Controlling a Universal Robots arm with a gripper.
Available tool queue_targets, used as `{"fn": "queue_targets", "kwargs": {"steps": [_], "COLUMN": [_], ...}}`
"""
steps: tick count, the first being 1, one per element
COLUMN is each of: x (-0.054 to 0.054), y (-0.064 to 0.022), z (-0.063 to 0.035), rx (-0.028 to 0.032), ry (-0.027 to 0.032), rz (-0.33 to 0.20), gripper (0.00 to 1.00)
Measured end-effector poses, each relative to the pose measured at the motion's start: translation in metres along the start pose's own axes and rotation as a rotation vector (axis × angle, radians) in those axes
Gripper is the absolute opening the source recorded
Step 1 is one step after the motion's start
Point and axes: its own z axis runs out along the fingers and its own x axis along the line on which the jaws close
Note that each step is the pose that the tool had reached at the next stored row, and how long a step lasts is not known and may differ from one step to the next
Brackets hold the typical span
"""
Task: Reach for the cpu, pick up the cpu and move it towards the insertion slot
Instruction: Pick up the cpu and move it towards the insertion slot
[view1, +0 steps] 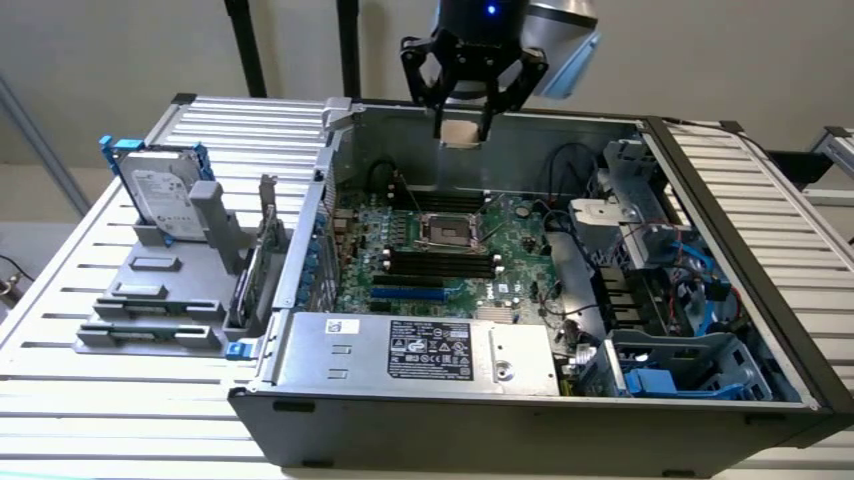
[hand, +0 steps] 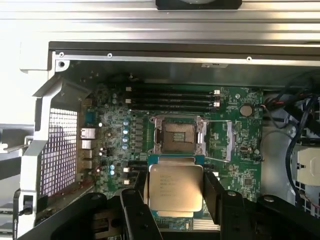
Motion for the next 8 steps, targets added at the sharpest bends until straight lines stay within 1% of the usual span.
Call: {"fn": "queue_targets", "kwargs": {"steps": [2,5,7,8], "x": [-0.004,-0.008,-0.009,-0.009], "y": [0.0077,0.0180,0.0233,0.0255], "z": [0.0026,0.0062,0.0084,0.0093], "rx": [0.0057,0.0162,0.0256,0.0315], "ry": [-0.0001,-0.0001,-0.0001,0.0000], "rz": [0.000,0.000,0.001,0.001], "gripper": [0.54,0.54,0.54,0.54]}}
